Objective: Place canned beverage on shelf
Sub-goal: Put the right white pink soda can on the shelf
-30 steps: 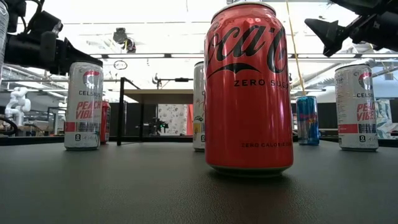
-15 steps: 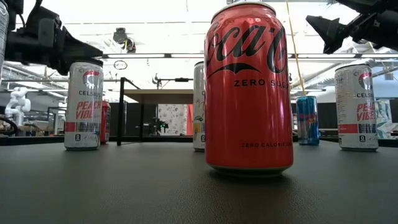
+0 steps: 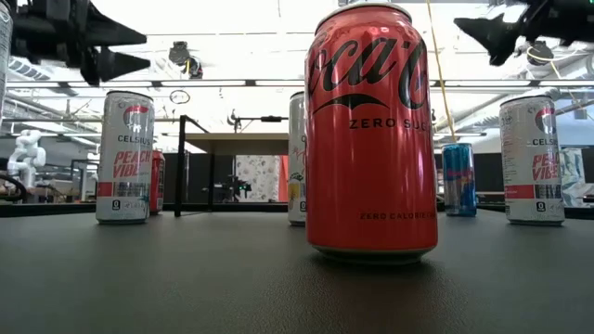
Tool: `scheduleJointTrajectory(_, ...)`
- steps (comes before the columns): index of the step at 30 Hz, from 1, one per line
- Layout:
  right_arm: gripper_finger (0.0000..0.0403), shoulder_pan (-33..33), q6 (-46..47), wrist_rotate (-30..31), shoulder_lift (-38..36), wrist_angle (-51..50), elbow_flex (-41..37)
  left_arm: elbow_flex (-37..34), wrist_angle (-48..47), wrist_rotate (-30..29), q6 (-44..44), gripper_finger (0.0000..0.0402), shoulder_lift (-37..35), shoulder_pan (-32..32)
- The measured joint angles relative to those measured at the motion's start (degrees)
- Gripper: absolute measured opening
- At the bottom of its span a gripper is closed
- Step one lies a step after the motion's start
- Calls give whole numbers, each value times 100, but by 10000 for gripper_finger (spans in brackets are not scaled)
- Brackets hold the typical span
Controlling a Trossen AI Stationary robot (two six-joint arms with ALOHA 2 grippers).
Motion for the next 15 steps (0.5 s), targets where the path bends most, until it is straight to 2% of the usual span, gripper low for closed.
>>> scheduleJointTrajectory(5, 306, 0, 6, 24, 233, -959, 650, 340, -190, 5, -4, 380, 315, 0)
scheduleJointTrajectory(8, 306, 2, 47, 336, 325, -1687, 1017, 437, -267, 16, -4, 380, 490, -1)
scheduleJointTrajectory(11, 306, 0, 390, 691, 429, -2526, 1273, 519, -260, 139, -42, 380, 669, 0)
scheduleJointTrajectory(15, 306, 0, 932, 732, 522, -3295, 1546, 706, -272, 299, -298, 380, 886, 0)
